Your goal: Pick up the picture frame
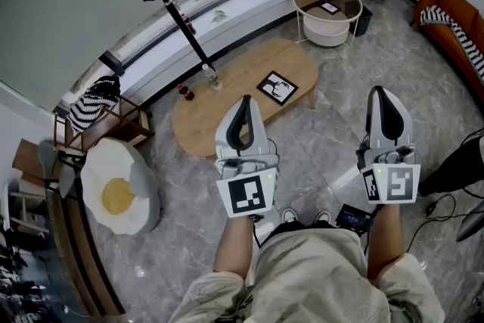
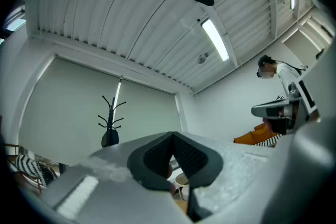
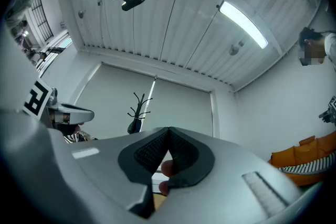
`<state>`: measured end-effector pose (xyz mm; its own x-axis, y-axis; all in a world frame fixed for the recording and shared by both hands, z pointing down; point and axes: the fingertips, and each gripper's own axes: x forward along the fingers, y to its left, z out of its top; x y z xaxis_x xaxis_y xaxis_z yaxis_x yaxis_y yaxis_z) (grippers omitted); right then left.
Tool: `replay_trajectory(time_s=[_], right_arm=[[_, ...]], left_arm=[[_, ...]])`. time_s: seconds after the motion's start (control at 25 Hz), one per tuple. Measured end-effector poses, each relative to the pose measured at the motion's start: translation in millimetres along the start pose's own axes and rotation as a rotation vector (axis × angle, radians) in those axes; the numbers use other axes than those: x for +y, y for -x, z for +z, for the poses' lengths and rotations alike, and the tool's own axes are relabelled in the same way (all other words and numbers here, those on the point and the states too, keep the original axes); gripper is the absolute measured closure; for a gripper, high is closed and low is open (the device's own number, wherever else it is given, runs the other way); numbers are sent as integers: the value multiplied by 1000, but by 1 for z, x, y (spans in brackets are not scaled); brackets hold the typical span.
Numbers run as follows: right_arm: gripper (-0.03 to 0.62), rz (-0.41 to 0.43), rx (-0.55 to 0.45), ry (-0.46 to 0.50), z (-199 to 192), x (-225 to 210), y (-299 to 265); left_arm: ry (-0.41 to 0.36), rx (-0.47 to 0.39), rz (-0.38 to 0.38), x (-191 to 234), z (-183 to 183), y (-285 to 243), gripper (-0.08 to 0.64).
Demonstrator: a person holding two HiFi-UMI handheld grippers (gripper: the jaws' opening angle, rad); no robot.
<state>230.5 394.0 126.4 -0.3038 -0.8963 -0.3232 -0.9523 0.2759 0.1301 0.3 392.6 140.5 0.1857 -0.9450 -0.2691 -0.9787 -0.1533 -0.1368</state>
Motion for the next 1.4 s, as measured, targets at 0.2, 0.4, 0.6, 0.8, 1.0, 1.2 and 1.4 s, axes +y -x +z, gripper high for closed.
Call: replay_trajectory(time_s=[0.2, 0.4, 0.6, 0.8, 1.0, 1.2, 1.4], right_arm=[[592, -3, 1, 1, -4, 3, -2], [592, 3, 1, 2, -7, 14, -9], [591, 56, -9, -10, -9, 40, -18], [591, 46, -9, -16, -12, 57, -23], [591, 44, -3, -13, -19, 62, -35], [591, 70, -5, -43, -30, 60, -48], [591, 95, 8, -38, -51, 57, -73]], left_arm=[[6, -4, -5, 1, -5, -1, 555], [11, -15, -6, 8, -7, -4, 555], [25, -19, -2, 24, -11, -5, 555], [25, -6, -10, 39, -20, -3, 555], [26, -14, -10, 49, -25, -12, 555], [32, 9, -9, 46, -37, -26, 555], [26, 20, -14, 39, -53, -51, 555]])
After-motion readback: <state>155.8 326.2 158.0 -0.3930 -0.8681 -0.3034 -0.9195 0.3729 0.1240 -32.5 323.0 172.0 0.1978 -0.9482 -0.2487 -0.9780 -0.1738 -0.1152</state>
